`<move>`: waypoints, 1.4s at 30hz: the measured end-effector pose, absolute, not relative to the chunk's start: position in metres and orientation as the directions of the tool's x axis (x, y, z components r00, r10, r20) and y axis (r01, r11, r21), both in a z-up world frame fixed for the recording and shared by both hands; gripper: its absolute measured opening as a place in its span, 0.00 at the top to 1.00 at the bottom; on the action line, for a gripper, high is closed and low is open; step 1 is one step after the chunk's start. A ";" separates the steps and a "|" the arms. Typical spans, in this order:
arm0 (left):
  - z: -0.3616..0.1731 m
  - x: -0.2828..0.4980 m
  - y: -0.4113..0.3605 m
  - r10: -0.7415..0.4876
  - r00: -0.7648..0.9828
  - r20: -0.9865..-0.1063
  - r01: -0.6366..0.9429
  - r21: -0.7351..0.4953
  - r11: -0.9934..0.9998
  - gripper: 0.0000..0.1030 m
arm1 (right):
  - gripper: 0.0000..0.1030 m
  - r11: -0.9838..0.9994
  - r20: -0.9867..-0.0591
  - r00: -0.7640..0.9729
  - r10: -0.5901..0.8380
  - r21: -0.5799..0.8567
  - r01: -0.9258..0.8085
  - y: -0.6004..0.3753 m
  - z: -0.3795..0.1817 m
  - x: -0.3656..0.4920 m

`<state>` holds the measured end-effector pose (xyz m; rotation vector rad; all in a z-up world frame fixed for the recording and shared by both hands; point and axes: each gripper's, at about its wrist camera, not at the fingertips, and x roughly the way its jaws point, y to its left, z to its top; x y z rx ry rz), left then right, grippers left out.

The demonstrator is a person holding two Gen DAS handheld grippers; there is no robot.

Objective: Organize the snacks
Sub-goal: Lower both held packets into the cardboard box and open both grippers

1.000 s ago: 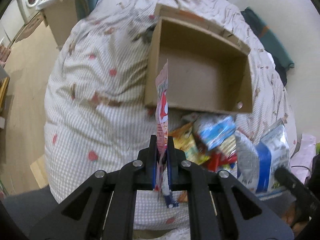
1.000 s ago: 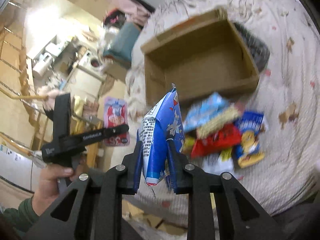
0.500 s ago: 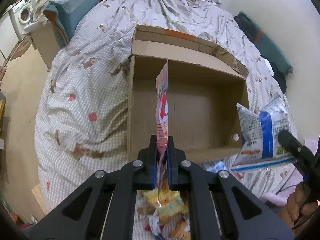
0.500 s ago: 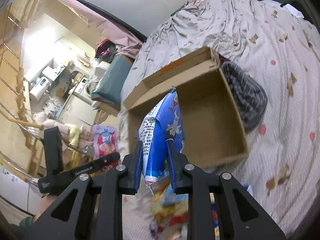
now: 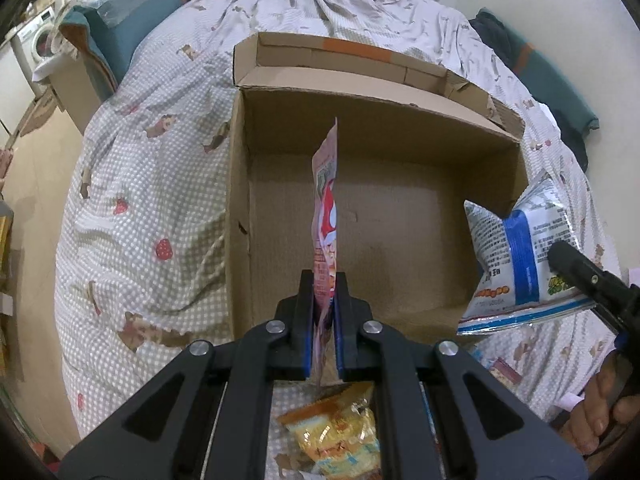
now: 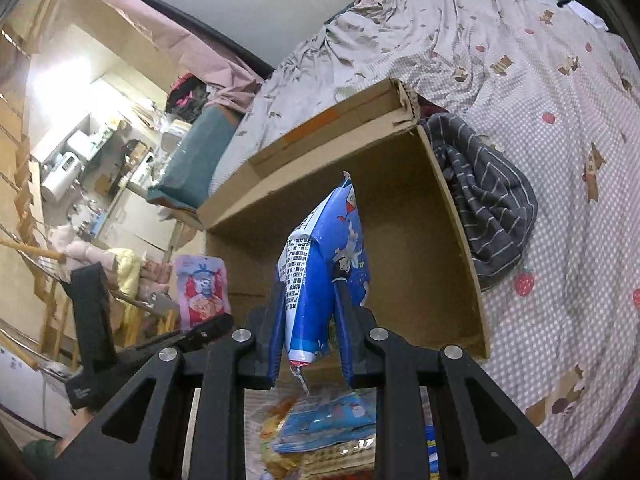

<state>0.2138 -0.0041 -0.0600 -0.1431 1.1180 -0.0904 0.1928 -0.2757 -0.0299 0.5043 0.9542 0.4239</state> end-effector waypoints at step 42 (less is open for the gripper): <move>-0.045 0.198 -0.005 -0.107 0.539 -0.835 0.002 -0.126 0.992 0.23 | 0.23 0.830 -0.648 0.571 0.504 0.547 -0.111 -0.296 -0.037 0.199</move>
